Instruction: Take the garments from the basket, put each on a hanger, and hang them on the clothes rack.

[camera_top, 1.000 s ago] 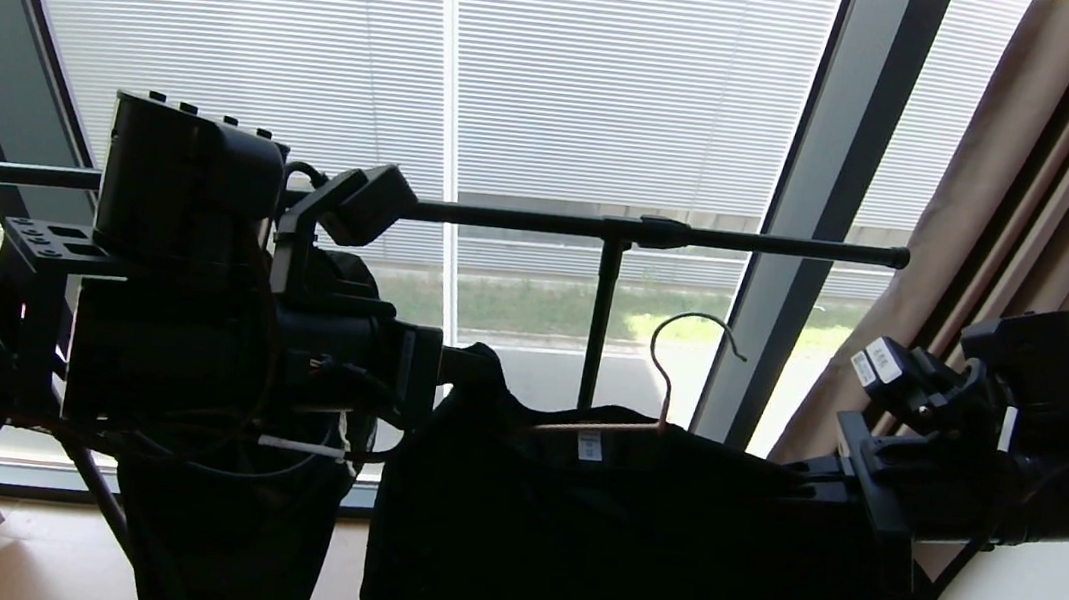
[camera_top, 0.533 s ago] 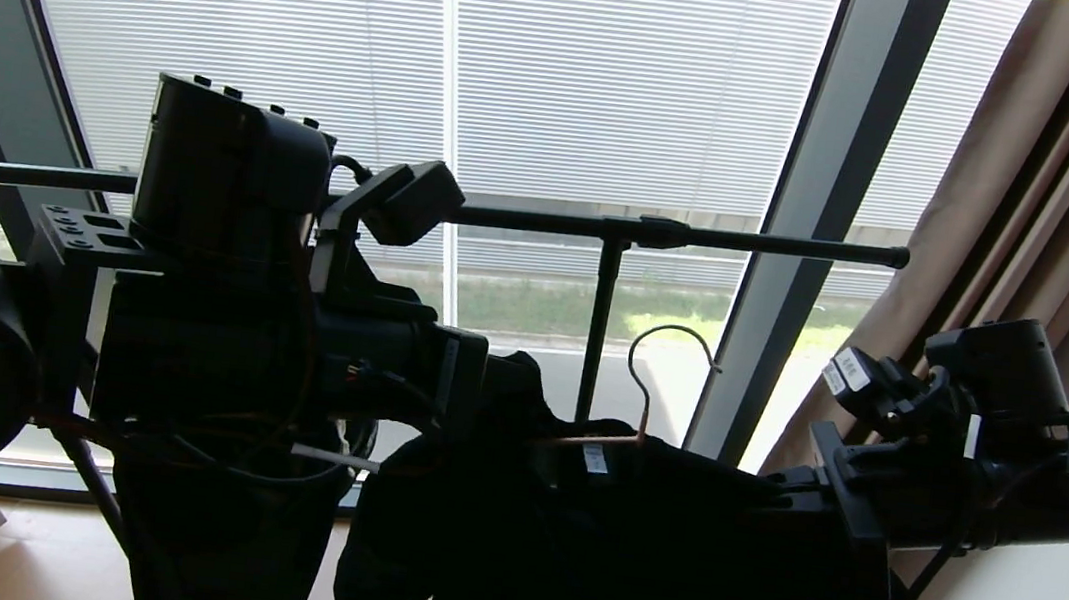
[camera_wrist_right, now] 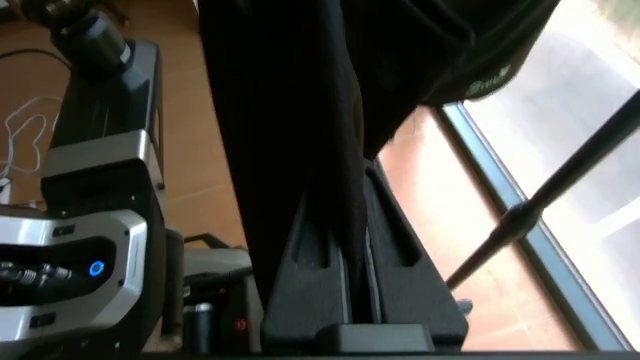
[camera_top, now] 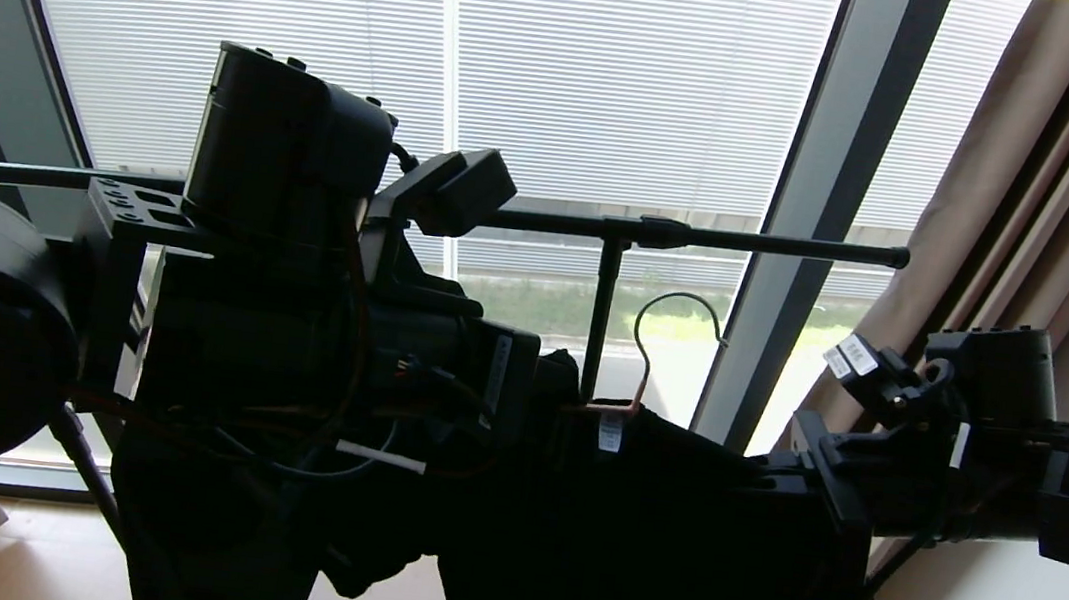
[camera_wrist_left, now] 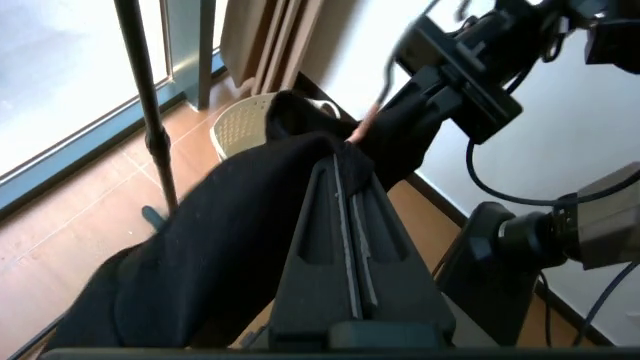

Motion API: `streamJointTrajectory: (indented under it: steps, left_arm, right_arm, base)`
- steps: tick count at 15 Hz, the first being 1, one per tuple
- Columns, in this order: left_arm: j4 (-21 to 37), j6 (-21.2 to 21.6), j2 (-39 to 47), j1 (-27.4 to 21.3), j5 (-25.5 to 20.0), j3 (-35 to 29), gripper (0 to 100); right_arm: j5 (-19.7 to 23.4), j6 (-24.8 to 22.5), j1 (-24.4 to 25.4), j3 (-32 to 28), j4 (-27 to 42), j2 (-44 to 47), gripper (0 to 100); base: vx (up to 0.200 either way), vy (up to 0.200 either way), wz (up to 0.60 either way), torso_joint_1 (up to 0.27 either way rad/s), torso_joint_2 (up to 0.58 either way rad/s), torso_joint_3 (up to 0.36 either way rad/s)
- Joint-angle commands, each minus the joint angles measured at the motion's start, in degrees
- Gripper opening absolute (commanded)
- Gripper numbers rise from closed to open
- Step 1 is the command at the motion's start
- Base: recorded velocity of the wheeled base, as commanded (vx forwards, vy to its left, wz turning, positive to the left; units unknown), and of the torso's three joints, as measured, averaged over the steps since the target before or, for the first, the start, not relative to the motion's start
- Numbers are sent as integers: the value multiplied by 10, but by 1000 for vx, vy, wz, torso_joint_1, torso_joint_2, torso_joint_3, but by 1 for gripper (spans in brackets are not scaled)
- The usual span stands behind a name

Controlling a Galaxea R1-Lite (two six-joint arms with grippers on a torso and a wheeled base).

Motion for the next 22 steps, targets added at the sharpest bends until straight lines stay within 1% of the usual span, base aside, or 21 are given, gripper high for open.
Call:
streamJointTrajectory:
  steps: [1,3,5,8,9,10,11,12,14,15,16,18,20,21,22]
  left_arm:
    - [-1,0,3,0,6,2,0]
    - [-4,1,2,0,9,2,0]
    - [-4,9,2,0,9,2,0]
    - [-5,14,-3,-2,9,11,0]
    - [-5,20,-5,-2,9,15,0]
    - [-17,37,-10,-1,9,33,0]
    - [-39,43,-12,0,8,48,100]
    - [-59,41,-12,0,8,55,100]
    - [-81,45,-20,0,9,71,100]
    - [-91,56,-27,2,10,79,100]
    - [-91,68,-37,3,10,86,100]
    - [-92,72,-66,7,10,99,100]
    - [-88,75,-101,29,24,109,100]
    - [-86,76,-125,58,34,122,100]
    - [-86,78,-137,78,33,134,100]
  right_arm:
    - [3,48,0,44,-75,2,0]
    - [3,97,0,74,-165,3,0]
    - [2,126,0,93,-225,10,0]
    - [2,127,0,98,-234,10,0]
    - [2,128,0,97,-234,10,0]
    - [2,128,0,97,-234,9,0]
    - [2,128,0,97,-234,8,0]
    - [2,128,0,97,-234,8,0]
    - [-1,127,0,95,-234,9,0]
    - [0,128,-1,94,-234,7,0]
    - [0,128,-1,94,-234,6,0]
    - [0,128,-8,93,-234,6,0]
    - [2,128,-13,92,-234,7,0]
    - [3,128,-19,92,-235,7,0]
    - [4,128,-21,92,-235,7,0]
  base:
    - [0,0,0,0,0,0]
    - [0,0,0,0,0,0]
    - [0,0,0,0,0,0]
    - [0,0,0,0,0,0]
    - [0,0,0,0,0,0]
    - [0,0,0,0,0,0]
    - [0,0,0,0,0,0]
    - [0,0,0,0,0,0]
    - [0,0,0,0,0,0]
    - [0,0,0,0,0,0]
    - [0,0,0,0,0,0]
    - [0,0,0,0,0,0]
    - [0,0,0,0,0,0]
    - [0,0,0,0,0,0]
    - [0,0,0,0,0,0]
